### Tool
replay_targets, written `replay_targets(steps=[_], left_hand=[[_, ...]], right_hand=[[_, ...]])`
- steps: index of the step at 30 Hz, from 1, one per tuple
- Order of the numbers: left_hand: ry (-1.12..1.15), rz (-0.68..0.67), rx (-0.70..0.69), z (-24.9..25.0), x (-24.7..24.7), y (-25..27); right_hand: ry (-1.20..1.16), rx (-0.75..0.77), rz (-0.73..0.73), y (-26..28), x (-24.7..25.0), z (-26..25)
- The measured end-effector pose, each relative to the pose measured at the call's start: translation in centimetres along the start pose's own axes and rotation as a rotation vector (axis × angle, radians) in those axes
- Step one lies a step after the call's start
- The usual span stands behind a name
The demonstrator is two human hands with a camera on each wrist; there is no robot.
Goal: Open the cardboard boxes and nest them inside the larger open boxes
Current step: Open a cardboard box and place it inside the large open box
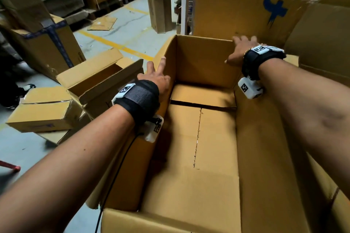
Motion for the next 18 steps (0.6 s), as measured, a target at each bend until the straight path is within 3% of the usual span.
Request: replay_targets(steps=[6, 13, 18], left_hand=[[-0.033, 0.004, -0.04, 0.0, -0.2, 0.2], [-0.043, -0.003, -0.041, -0.7, -1.0, 0.9], [-0.047, -0.002, -0.057, -0.7, -1.3, 1.0]], right_hand=[[-0.19, -0.166, -0.019, 0.4, 0.8, 2.4], [-0.266, -0.222, -0.063, -0.1, 1.1, 2.9], [-0.556, -0.313, -0.135, -1.2, 1.6, 3.2]])
Point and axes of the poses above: each hand's wrist, its own y-axis away from the middle knuckle, its own x-axis out of the back of the hand, z = x × y, the point moved 7 cm from there along -y, towards the middle knuckle, and after that the axes turned 12 degrees about -x, right-handed, at the moved point
